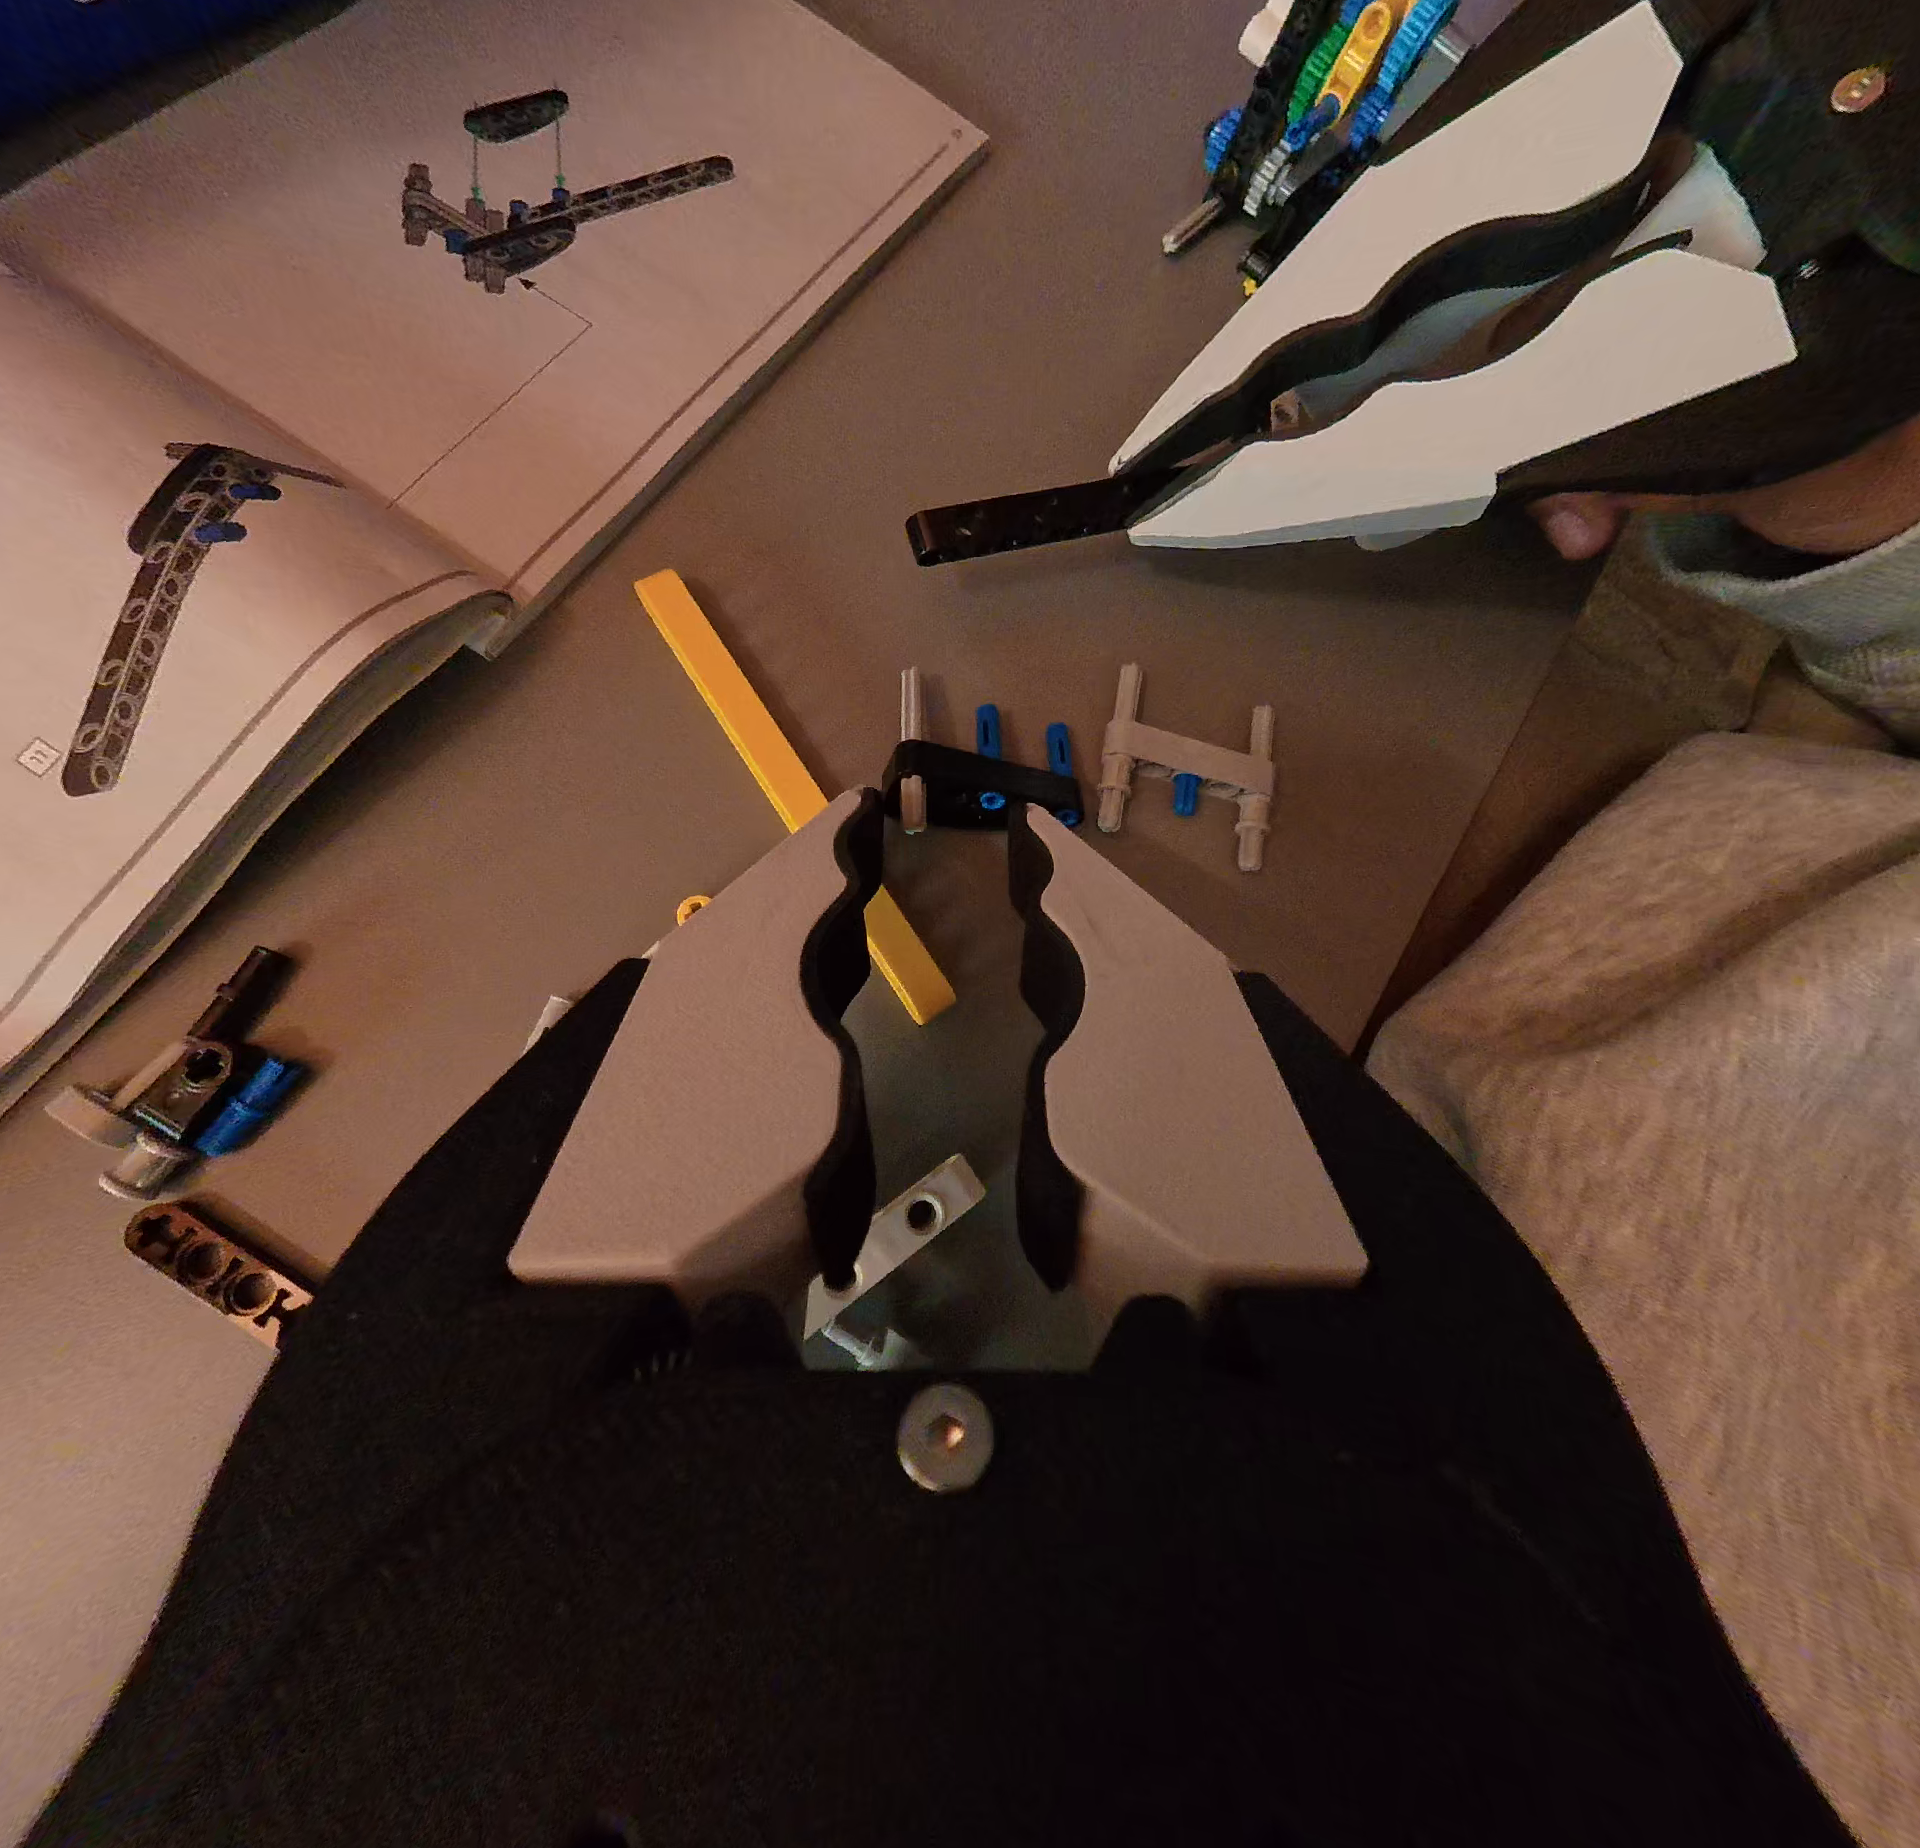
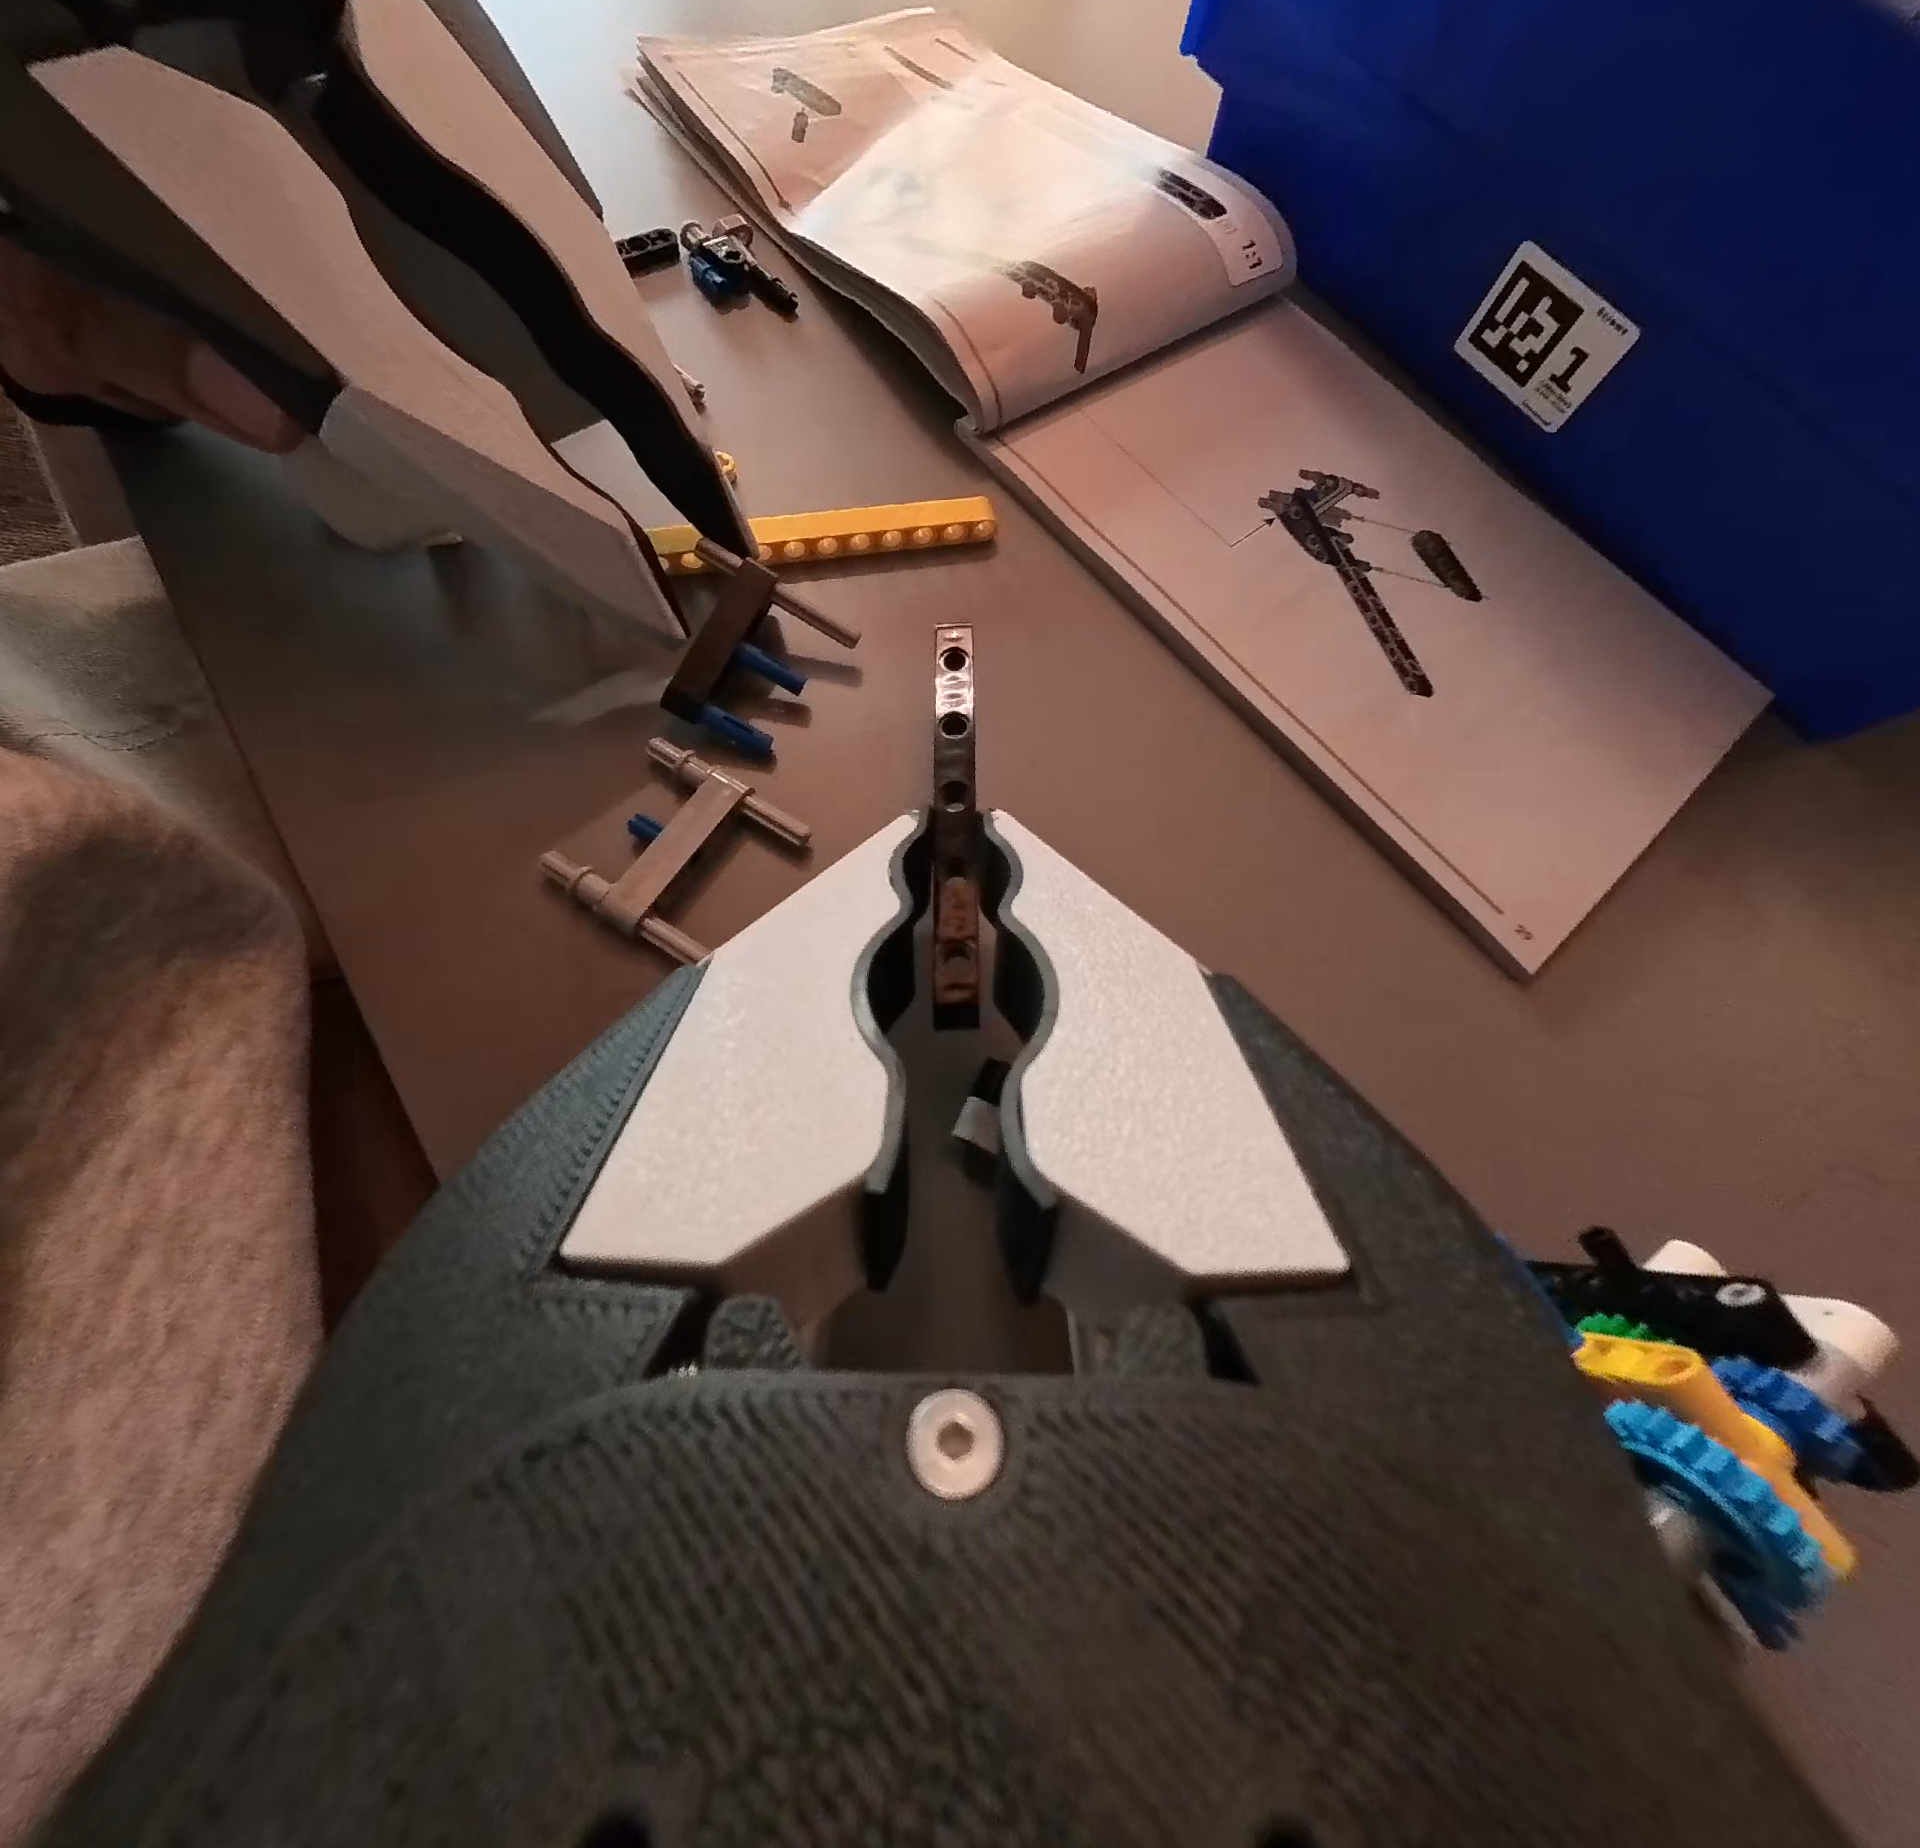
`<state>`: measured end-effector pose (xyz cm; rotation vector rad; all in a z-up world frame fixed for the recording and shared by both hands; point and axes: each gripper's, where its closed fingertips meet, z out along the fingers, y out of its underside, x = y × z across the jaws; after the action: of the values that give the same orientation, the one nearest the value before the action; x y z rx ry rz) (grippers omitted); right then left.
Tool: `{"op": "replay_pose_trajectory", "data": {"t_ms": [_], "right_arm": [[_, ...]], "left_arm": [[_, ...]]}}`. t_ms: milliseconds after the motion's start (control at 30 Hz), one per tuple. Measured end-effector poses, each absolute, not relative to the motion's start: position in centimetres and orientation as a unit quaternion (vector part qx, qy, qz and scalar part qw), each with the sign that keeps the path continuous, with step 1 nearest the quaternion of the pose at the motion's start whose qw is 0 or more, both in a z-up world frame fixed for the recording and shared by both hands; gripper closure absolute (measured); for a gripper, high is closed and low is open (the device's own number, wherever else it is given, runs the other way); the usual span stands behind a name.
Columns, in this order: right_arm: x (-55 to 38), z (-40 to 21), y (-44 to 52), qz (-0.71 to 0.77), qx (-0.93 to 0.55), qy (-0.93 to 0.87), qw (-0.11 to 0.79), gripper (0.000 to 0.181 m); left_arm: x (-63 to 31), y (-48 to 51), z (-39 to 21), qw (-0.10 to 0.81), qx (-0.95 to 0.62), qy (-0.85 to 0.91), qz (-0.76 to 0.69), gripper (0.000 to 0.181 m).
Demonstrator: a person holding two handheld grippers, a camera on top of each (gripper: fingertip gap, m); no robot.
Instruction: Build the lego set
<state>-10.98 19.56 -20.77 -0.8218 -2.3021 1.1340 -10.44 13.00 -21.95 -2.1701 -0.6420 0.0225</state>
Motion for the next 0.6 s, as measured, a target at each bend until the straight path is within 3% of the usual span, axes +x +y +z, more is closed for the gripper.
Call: {"op": "replay_pose_trajectory", "data": {"t_ms": [33,600], "right_arm": [[-10.97,-20.78,19.55,0.41,-0.297,-0.833,0.222,0.174],[-11.37,-21.05,19.84,0.407,-0.316,-0.831,0.209,0.174]], "left_arm": [[-10.44,13.0,-21.96,0.425,-0.868,-0.257,0.008,0.16],[-10.57,12.93,-21.78,0.434,-0.861,-0.267,-0.005,0.159]]}}
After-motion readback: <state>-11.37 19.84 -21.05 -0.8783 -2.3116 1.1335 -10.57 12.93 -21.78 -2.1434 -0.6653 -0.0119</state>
